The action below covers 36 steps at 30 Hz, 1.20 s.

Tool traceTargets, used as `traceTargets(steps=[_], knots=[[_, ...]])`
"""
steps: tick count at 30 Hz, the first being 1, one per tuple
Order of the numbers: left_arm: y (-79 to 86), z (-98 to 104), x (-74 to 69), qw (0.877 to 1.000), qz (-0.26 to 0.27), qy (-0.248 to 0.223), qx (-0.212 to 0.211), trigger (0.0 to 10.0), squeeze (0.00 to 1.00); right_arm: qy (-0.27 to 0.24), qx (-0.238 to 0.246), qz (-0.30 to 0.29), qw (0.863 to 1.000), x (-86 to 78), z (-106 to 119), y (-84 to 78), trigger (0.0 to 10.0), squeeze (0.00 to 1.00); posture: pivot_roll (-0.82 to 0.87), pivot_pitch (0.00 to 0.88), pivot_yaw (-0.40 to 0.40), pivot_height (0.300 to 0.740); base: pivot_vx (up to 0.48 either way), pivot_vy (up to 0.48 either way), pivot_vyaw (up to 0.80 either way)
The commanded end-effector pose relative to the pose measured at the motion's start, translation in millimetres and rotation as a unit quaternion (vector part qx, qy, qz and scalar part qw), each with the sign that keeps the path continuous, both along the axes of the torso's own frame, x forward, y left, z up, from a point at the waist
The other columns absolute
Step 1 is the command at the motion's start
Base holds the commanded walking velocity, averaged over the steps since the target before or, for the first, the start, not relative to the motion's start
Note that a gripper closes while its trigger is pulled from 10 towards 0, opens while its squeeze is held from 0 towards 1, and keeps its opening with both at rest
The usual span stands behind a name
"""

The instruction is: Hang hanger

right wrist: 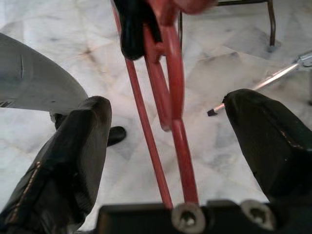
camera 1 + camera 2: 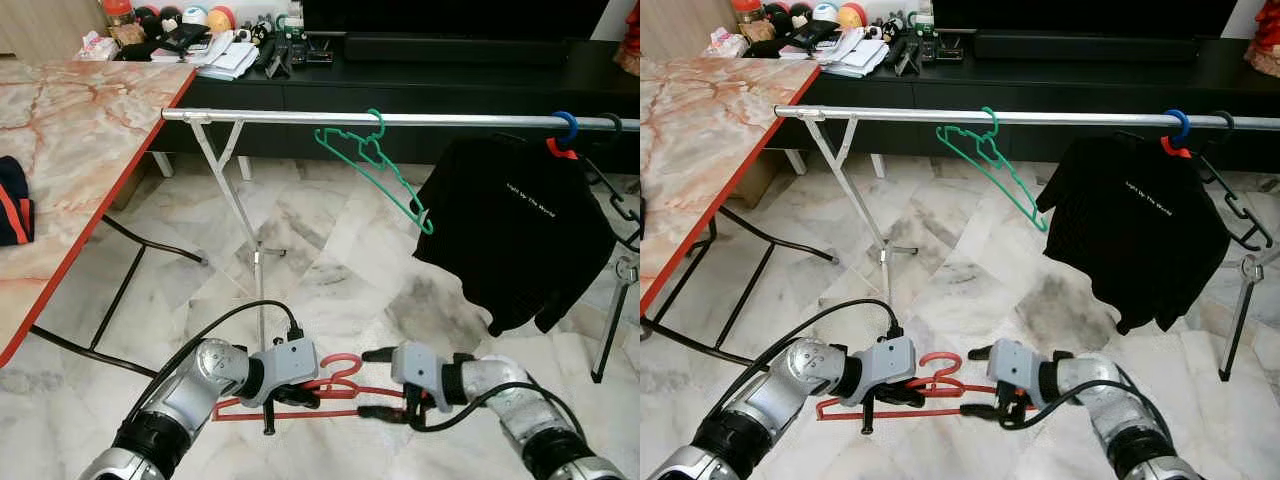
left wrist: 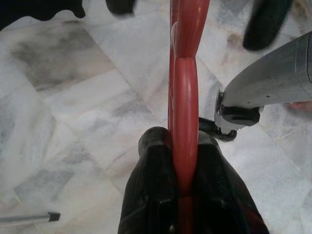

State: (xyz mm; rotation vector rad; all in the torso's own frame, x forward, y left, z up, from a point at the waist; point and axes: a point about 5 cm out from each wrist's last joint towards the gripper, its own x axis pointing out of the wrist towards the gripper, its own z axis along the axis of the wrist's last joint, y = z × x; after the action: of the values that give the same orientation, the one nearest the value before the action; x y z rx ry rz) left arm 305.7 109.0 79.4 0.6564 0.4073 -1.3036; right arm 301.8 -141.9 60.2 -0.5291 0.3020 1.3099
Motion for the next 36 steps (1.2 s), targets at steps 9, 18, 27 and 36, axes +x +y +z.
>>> traceTargets(steps=[9,18,27,36], knots=[[-8.4,6.0,-3.0,1.000,-0.026,-0.015,0.002,10.0,0.00,0.020,-0.021,0.007,1.000,-3.6,-14.1,13.7,10.0,0.00,0.04,0.224,0.005,0.740,0.000,0.000,0.00],[-6.1,7.4,-4.8,0.999,-0.029,-0.018,0.007,10.0,0.00,0.023,-0.020,0.001,1.000,0.7,-11.8,15.5,0.0,0.00,0.05,0.226,0.003,0.740,0.000,0.000,0.00],[-4.9,5.5,-8.8,0.999,-0.040,-0.015,0.014,10.0,0.00,0.043,-0.027,0.009,0.999,-1.3,-12.4,5.0,0.0,0.00,0.05,0.229,0.003,0.740,0.000,0.000,0.00],[-4.7,9.7,-13.0,0.998,-0.059,-0.007,0.000,10.0,0.00,0.054,0.004,-0.012,0.998,-1.1,-10.1,-4.3,0.0,0.00,0.05,0.235,0.012,0.740,0.000,0.000,0.00]])
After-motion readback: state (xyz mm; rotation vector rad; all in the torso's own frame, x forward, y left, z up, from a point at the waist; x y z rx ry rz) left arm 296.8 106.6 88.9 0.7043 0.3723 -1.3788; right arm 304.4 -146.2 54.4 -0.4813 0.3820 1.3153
